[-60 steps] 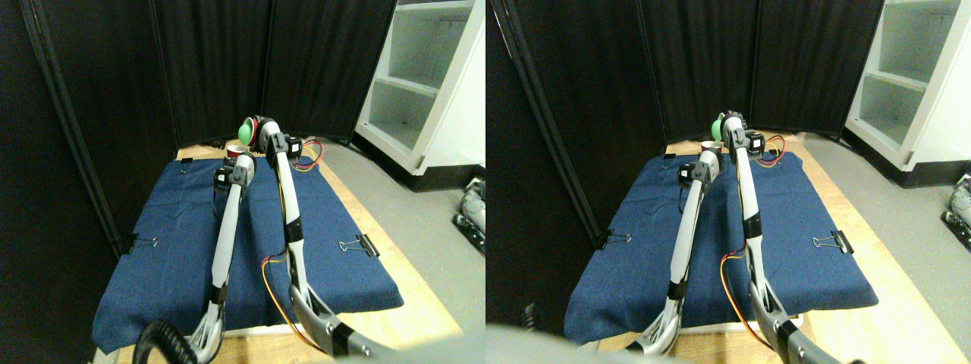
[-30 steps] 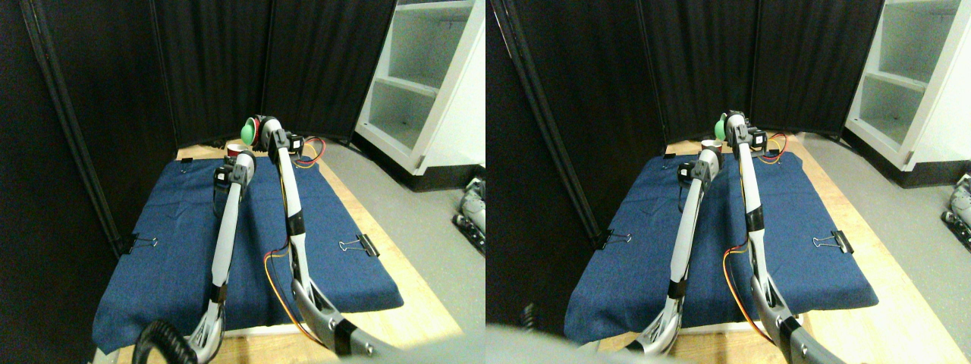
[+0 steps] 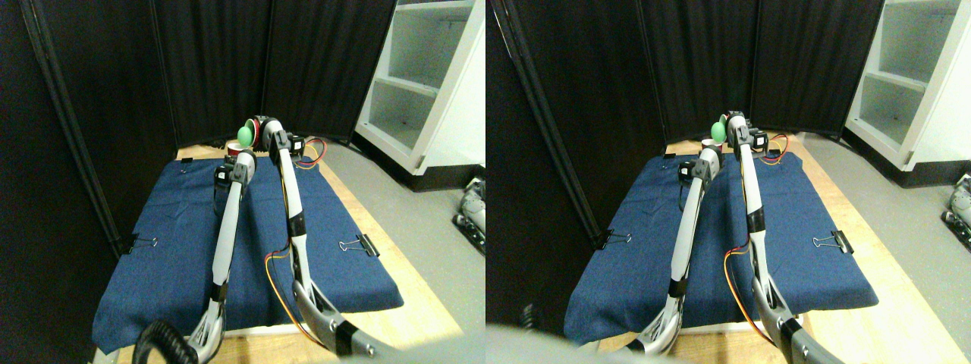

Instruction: Pour (bimanual)

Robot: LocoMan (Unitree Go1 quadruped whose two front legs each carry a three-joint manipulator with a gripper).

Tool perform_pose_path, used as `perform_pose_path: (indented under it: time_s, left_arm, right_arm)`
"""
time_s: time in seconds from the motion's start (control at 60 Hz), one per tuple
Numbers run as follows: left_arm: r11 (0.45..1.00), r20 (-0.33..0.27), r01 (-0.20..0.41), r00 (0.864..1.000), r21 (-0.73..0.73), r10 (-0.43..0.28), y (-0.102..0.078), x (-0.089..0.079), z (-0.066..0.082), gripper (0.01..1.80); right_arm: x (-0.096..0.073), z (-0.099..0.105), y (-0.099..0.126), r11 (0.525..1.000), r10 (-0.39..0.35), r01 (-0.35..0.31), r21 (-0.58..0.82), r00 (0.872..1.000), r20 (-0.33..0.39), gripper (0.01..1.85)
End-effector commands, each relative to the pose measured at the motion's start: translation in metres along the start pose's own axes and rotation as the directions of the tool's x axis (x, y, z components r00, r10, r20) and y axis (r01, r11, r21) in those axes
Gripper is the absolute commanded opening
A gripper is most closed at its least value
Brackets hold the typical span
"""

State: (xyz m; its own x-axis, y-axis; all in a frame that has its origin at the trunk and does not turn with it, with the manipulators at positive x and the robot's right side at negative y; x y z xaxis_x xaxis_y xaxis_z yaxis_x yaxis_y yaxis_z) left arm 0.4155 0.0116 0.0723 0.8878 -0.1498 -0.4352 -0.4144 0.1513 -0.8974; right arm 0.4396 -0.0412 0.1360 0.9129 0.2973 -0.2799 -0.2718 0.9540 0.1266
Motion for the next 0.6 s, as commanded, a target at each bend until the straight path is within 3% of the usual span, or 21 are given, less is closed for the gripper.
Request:
perform_pose_path:
  time_s: [0.017,0.217,0.3,0.317,0.367,0.5,0.517,0.583,0.6]
  left_arm:
    - [1.000,0.001,0.022,1.000,0.001,-0.022,-0.005,0.002,-0.003,0.33]
    - [1.000,-0.006,0.022,1.000,0.000,-0.022,-0.005,0.003,-0.004,0.33]
    - [1.000,-0.001,0.022,1.000,0.002,-0.022,-0.005,0.004,-0.004,0.33]
    - [1.000,-0.004,0.022,1.000,0.002,-0.022,-0.004,0.004,-0.003,0.33]
    - [1.000,-0.003,0.021,1.000,0.004,-0.021,-0.004,0.004,-0.003,0.33]
    - [1.000,0.003,0.019,1.000,0.009,-0.019,-0.003,0.004,0.001,0.33]
    - [1.000,0.002,0.018,1.000,0.009,-0.018,-0.003,0.004,0.002,0.33]
    - [1.000,-0.001,0.019,1.000,0.007,-0.019,-0.002,0.005,0.003,0.33]
    - [1.000,-0.007,0.020,1.000,0.010,-0.020,-0.002,0.004,0.005,0.33]
  right_arm:
    - [-0.003,0.006,0.002,0.995,0.027,-0.026,-0.092,1.000,0.012,0.33]
    - [-0.002,0.007,0.000,0.993,0.034,-0.033,-0.114,0.999,0.005,0.33]
    - [-0.003,0.007,0.000,0.995,-0.012,0.014,-0.100,1.000,0.017,0.33]
    - [-0.003,0.007,0.001,0.996,-0.055,0.056,-0.075,0.998,0.020,0.33]
    - [-0.004,0.007,0.000,0.995,-0.096,0.097,-0.039,0.995,0.017,0.33]
    - [0.003,0.007,-0.015,0.990,-0.124,0.122,0.076,0.992,0.026,0.33]
    - [0.002,0.007,-0.016,0.982,-0.168,0.166,0.092,0.986,0.019,0.33]
    - [0.002,0.006,-0.019,0.973,-0.189,0.187,0.139,0.982,0.007,0.33]
    - [0.000,0.004,-0.021,0.954,-0.229,0.224,0.198,0.974,-0.001,0.33]
